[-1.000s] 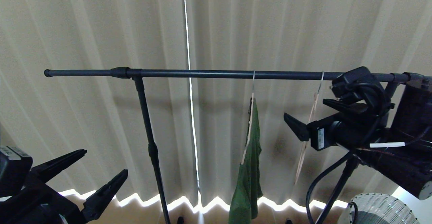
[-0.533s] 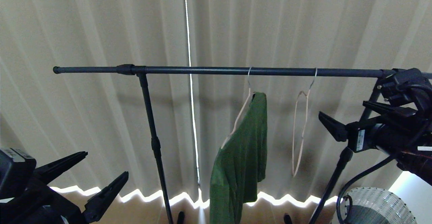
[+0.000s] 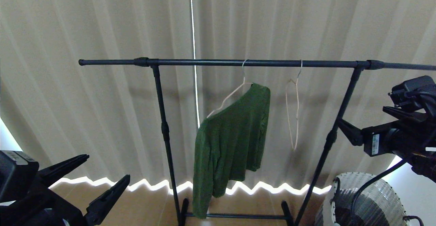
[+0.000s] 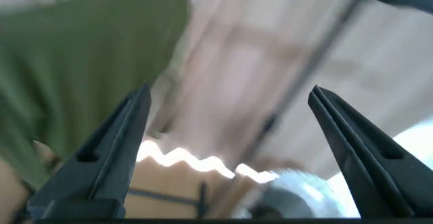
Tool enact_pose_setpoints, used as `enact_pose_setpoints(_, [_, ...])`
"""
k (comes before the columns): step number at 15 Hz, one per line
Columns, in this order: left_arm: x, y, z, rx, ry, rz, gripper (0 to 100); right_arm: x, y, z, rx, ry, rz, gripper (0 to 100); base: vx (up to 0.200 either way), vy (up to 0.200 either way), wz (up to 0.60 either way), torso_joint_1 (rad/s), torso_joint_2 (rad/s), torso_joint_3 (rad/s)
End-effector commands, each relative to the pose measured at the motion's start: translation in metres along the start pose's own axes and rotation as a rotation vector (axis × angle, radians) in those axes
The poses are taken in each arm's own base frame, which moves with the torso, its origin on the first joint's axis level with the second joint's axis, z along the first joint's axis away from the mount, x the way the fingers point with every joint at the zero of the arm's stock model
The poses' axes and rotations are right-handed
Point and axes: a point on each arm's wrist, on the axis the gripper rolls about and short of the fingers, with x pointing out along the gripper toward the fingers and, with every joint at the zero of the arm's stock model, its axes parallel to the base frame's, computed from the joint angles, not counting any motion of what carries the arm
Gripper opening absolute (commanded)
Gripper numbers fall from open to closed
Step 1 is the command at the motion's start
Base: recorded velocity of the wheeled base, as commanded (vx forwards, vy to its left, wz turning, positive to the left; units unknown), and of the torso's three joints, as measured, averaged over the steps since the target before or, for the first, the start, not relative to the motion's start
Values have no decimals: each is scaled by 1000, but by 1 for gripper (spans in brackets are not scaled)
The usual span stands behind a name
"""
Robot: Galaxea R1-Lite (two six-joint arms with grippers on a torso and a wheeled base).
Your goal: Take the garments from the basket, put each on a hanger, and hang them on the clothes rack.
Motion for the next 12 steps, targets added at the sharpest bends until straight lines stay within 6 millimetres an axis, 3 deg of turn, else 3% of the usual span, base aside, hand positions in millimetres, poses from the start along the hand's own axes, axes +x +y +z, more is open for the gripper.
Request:
enact_pose_setpoints(1, [0, 0, -2, 2, 10, -1, 100, 0, -10, -11, -10, 38, -49, 100, -200, 0, 0, 2, 2, 7])
enact_pose_setpoints(4, [0, 0, -3, 0, 13, 0, 100, -8, -14, -24, -16, 64, -59, 100, 0, 0, 0, 0, 0, 0])
enact_pose_setpoints(8, [-3, 5, -13, -4, 51, 47, 100, -27, -18, -57, -33, 133, -41, 100, 0, 0, 0, 0, 0, 0])
enact_pose_setpoints(11, [-7, 9, -18, -11, 67, 86, 100, -46, -19, -62, -4, 64, 181, 100, 0, 0, 0, 0, 0, 0])
enact_pose_setpoints(12, [-10, 10, -21, -14, 70, 105, 100, -50, -21, -72, 4, 75, 251, 100, 0, 0, 0, 0, 0, 0])
